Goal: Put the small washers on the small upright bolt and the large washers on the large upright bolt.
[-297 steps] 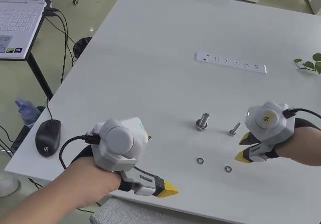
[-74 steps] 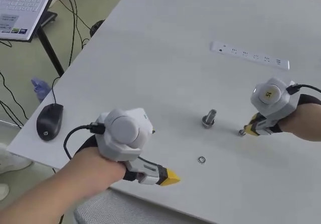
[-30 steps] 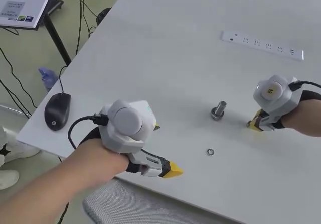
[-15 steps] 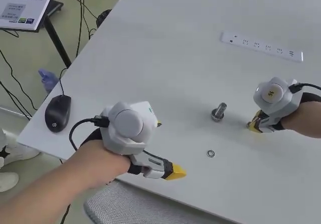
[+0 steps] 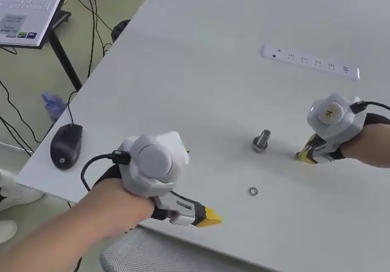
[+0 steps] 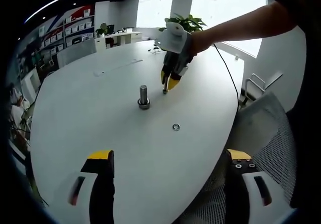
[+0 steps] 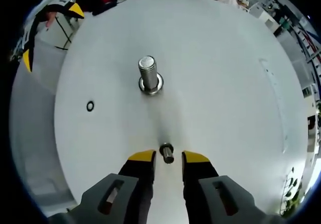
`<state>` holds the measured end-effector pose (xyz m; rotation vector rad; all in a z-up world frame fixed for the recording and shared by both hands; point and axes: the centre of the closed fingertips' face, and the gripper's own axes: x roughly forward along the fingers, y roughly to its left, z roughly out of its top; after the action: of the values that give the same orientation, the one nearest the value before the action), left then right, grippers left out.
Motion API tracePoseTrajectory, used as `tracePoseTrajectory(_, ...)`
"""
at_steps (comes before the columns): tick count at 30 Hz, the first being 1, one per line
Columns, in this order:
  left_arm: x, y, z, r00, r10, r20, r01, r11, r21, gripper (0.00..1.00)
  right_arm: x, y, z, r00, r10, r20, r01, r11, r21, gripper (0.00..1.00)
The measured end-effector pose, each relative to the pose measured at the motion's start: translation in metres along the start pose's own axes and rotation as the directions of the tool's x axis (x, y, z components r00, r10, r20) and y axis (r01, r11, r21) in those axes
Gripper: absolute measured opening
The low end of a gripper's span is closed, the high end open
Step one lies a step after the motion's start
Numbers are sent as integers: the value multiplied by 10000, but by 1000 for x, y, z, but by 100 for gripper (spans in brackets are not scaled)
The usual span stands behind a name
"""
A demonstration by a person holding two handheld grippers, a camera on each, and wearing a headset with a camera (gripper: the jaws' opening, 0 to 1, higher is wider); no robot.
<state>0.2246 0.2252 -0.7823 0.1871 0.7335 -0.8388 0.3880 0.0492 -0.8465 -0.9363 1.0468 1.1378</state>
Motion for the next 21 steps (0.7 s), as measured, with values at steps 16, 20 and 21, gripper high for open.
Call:
tracePoseTrajectory(16,-3,-7,-7,10000,-24,-68,26,9996,272,94,-15,1,10,9994,-88,335,78,9995,307,25)
tracePoseTrajectory(20,-5,-7,-9,9999,-64,-115,66,9998,205,93,-19,4,11,9993,-148,351,139,9995,283,25)
tracePoseTrajectory(21,-5,-6,-10,9999,-71,-112,74,9998,204,93,-20,5,11,9992,-170,351,161,9995,270,24)
